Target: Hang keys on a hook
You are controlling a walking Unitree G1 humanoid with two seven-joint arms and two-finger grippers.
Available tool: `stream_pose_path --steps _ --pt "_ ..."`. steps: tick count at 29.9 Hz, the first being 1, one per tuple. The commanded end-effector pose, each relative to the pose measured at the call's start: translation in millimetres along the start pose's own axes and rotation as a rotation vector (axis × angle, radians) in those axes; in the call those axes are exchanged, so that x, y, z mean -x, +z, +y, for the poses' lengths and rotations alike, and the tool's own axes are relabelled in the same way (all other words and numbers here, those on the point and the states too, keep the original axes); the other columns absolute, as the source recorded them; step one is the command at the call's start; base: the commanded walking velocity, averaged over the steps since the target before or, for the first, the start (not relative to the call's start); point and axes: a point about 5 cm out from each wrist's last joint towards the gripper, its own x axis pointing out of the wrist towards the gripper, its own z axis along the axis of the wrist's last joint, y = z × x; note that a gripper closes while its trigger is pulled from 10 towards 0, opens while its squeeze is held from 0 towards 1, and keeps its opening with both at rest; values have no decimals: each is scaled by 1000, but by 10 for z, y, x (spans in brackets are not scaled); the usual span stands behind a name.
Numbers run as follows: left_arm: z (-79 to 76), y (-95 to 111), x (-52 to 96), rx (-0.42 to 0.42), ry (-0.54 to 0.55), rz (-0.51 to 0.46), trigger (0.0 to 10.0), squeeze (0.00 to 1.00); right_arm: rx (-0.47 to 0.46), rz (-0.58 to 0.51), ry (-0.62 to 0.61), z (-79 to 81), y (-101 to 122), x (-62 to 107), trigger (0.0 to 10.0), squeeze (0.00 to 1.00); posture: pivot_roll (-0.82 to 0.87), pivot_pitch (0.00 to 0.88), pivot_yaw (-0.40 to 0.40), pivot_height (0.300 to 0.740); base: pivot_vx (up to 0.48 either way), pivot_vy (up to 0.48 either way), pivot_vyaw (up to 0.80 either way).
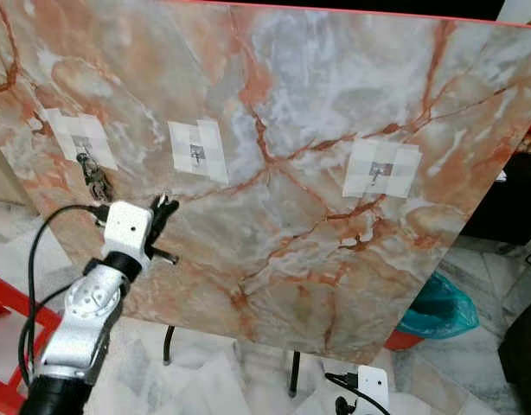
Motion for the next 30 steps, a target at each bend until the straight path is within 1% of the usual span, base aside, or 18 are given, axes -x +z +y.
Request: stream_pose_path --steps 1,4,8,13,18,30 --pt "-29 22 -7 21 0 -8 10000 0 1 -18 -2 -11 25 0 10000 0 15 0 -65 740 0 0 0" --pt "-70 50 -26 29 -16 -13 10000 0 -4 -20 -1 -12 25 1 10000 0 15 0 -63 740 0 0 0" --pt "-60 56 -37 35 -17 -11 10000 0 -5 -20 -2 -13 23 1 10000 0 15 0 -63 740 0 0 0" --pt "25 40 -37 -8 -15 4 10000 0 -7 -19 -2 -15 18 2 10000 0 15 0 -62 740 0 0 0" --pt "42 36 -33 -13 -8 7 10000 0 -6 -20 -1 -18 21 2 10000 0 15 0 -64 740 0 0 0" --pt "45 39 -54 -30 -1 11 10000 0 -2 -25 2 -17 37 1 10000 0 9 0 -63 740 0 -312 0"
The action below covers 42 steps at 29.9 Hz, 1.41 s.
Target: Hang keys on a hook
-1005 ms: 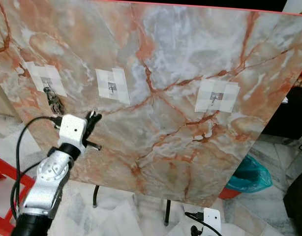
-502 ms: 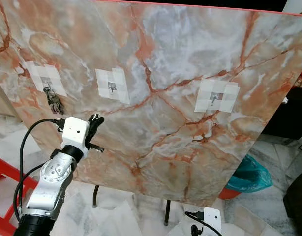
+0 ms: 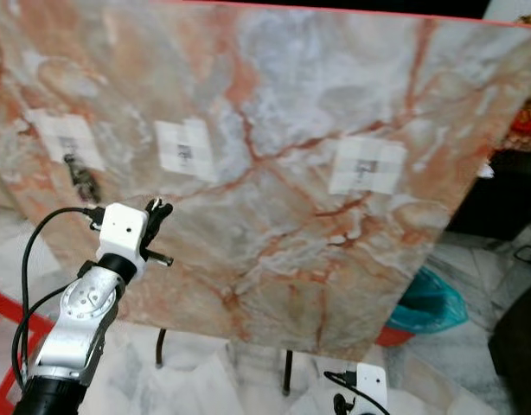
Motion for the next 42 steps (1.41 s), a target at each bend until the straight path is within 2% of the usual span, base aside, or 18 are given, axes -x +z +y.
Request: stream_pose_path --steps 1,13,22,28,29,31,35,38,39,42 --pt "23 4 -12 -19 3 7 10000 0 0 -14 -5 -11 40 -2 10000 0 7 0 -62 740 240 -352 0" --pt "50 -33 -40 -38 38 46 10000 0 44 -17 -4 -18 51 -2 10000 0 4 0 -60 740 162 -284 0" --pt "116 -66 -50 -73 166 80 10000 0 51 -17 -1 -28 51 -1 10000 0 5 0 -65 740 0 0 800" --pt "98 -70 -77 -72 170 82 10000 0 47 -19 -1 -30 51 0 10000 0 1 0 -64 740 0 0 800" --pt "98 -65 -80 -94 170 80 10000 0 43 -21 -2 -31 52 0 10000 0 2 0 -64 740 0 0 644" --pt "104 -52 -79 -114 180 68 10000 0 17 -25 -5 -31 46 1 10000 0 3 0 -63 740 0 0 0" --pt "188 -26 -68 -117 274 44 10000 0 16 -25 -3 -33 37 2 10000 0 4 0 -63 740 0 0 0" --pt "236 42 -70 -89 317 -19 10000 0 16 -31 -1 -34 37 4 10000 0 6 0 -63 740 0 0 0" --pt "264 129 -67 -107 348 -91 10000 0 19 -32 0 -33 37 4 10000 0 6 0 -63 740 0 0 0" --pt "271 157 -59 -115 366 -126 10000 0 26 -28 0 -34 29 4 10000 0 4 0 -62 740 0 0 0"
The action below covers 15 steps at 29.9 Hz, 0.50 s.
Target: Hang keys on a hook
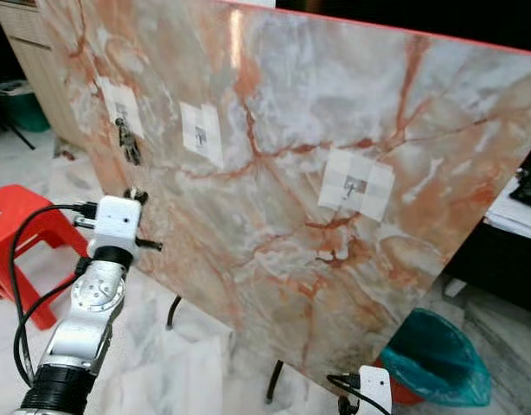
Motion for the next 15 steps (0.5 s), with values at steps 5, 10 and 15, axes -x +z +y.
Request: stream_pose_path --steps 5,10,15 --pt "-3 42 -23 -38 15 -35 10000 0 -10 -9 3 4 13 -1 10000 0 4 0 -62 740 0 0 0" --pt "-28 22 -21 -44 10 -44 10000 0 -5 -8 3 1 14 -1 10000 0 3 0 -66 740 0 0 0" --pt "-76 32 -15 -20 -23 -58 10000 0 -5 -9 3 0 18 -1 10000 0 1 0 -68 740 0 0 0"
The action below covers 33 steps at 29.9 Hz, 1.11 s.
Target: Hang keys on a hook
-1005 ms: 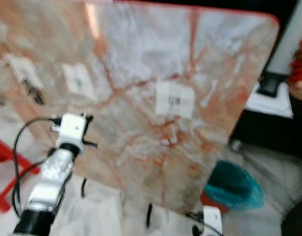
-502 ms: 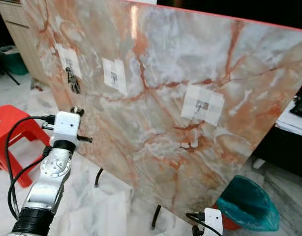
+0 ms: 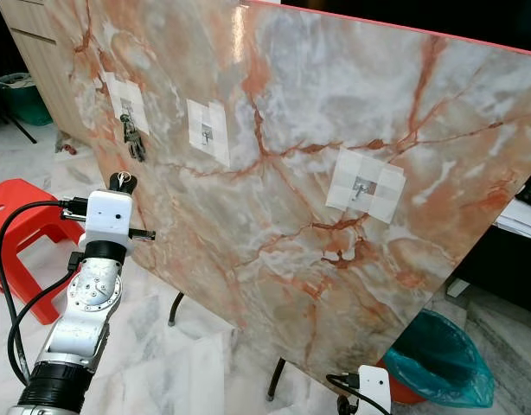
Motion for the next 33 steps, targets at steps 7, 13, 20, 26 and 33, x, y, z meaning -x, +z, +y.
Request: stream_pose_path --steps 7,13,20,26,33 --pt "-162 65 -21 91 -122 -36 10000 0 -5 -7 -4 -4 23 -3 10000 0 3 0 -69 740 0 0 0" --pt "-230 68 -40 172 -144 -22 10000 0 -15 -9 -3 4 29 -4 10000 0 3 0 -68 740 0 0 0" --pt "-260 66 -58 183 -158 -10 10000 0 -33 -22 -8 10 48 -6 10000 0 -4 0 -67 740 0 0 0" --pt "-280 68 -60 186 -167 -9 10000 0 -22 -19 -9 7 53 -7 10000 0 -6 0 -68 740 0 0 0" --pt "-298 82 -59 184 -170 -16 10000 0 -28 -22 -11 5 57 -7 10000 0 -4 0 -71 740 0 0 0"
